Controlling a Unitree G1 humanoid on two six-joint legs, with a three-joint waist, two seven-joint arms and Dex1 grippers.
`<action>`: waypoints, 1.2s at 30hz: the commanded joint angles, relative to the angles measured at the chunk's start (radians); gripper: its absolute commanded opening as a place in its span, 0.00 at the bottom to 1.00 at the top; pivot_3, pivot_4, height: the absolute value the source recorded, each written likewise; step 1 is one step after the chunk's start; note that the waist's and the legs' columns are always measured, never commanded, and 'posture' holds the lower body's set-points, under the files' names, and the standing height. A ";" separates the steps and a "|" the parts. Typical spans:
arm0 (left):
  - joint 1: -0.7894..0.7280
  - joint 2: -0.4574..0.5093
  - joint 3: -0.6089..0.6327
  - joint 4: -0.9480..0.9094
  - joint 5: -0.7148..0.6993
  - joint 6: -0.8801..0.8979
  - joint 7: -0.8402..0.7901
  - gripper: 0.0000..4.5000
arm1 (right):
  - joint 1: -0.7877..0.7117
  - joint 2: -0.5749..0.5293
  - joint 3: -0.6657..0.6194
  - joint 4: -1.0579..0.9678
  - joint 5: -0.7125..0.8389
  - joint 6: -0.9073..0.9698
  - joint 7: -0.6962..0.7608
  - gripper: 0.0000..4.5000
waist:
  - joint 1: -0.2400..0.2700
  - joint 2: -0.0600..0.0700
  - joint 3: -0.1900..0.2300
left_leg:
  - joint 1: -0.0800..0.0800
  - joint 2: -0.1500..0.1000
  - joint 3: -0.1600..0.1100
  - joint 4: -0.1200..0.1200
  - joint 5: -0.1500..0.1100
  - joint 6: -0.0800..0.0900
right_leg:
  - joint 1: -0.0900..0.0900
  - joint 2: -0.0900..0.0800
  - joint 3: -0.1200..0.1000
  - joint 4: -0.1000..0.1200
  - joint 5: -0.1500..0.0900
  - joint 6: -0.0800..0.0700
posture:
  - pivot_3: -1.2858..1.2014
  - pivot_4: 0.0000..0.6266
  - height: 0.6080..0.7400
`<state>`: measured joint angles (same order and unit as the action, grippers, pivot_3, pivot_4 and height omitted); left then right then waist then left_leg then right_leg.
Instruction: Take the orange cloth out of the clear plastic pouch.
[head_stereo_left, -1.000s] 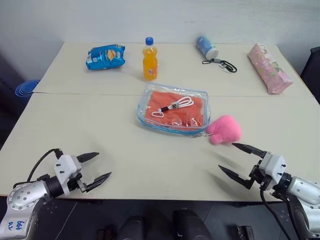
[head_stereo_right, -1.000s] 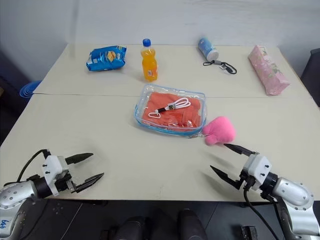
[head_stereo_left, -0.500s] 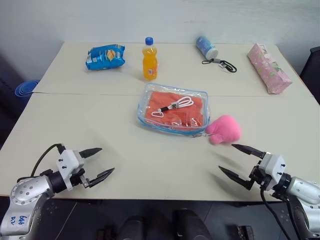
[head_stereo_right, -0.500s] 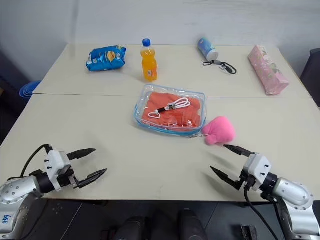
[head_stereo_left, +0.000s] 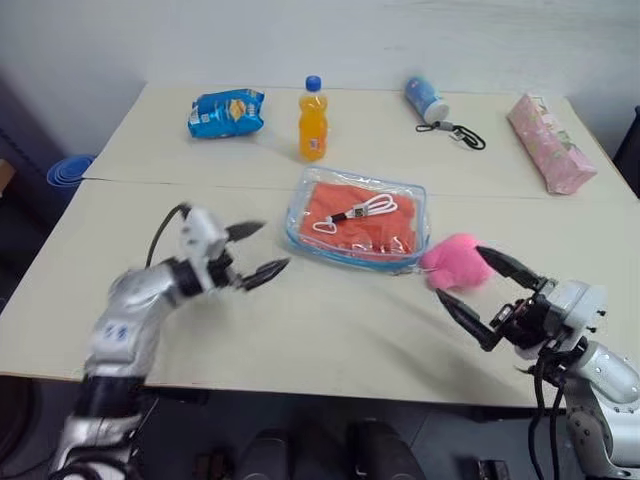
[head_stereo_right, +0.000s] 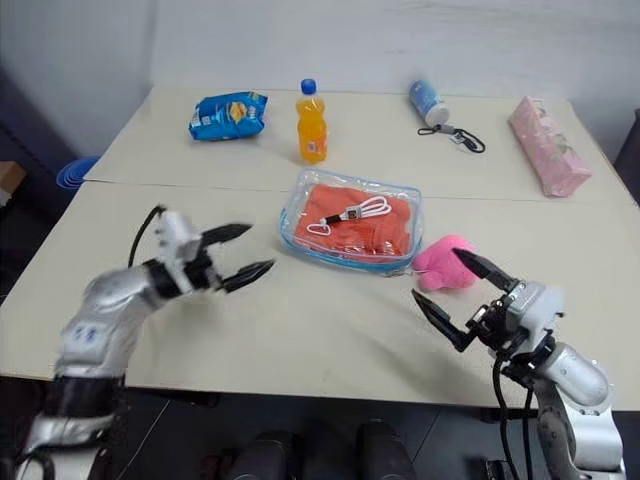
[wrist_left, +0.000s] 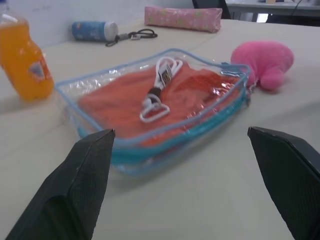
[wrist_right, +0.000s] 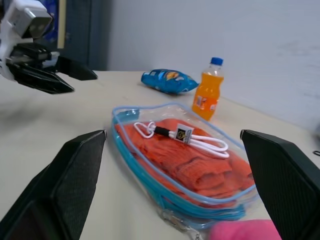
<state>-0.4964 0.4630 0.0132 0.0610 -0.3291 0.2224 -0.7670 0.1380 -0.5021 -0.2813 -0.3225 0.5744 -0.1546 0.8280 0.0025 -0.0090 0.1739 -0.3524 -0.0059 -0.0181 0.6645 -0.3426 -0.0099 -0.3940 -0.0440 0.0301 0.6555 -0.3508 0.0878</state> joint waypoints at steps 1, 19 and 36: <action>-0.214 -0.128 -0.102 0.249 0.099 -0.041 0.039 0.99 | 0.014 0.017 -0.012 -0.047 -0.014 -0.025 -0.024 1.00 | 0.005 0.000 0.000 | -0.001 0.000 0.000 0.001 0.000 0.000 | 0.000 0.000 0.000 0.000 0.000 0.000 | 0.52 0.24 1.00; -0.676 -0.302 -0.199 1.027 0.381 -0.274 0.081 0.22 | 0.266 0.064 -0.087 -0.107 -0.026 -0.132 -0.030 1.00 | -0.001 -0.003 0.002 | -0.003 0.000 0.003 0.001 0.000 0.000 | -0.004 0.002 0.003 0.001 0.001 0.002 | 0.52 0.24 1.00; -0.213 0.052 0.239 0.457 0.138 -0.217 0.177 0.02 | 0.084 -0.089 0.143 -0.082 -0.098 -0.131 0.202 1.00 | -0.028 -0.003 0.002 | 0.000 0.002 0.002 -0.002 0.001 -0.003 | -0.006 0.002 0.004 0.005 0.001 0.002 | 0.52 0.24 1.00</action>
<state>-0.7500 0.4925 0.2162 0.6358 -0.1612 -0.0547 -0.6149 0.2333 -0.5663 -0.1603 -0.3944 0.4961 -0.2621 0.9843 -0.0254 -0.0119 0.1756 -0.3536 -0.0036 -0.0166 0.6636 -0.3411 -0.0129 -0.4001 -0.0422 0.0332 0.6607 -0.3501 0.0894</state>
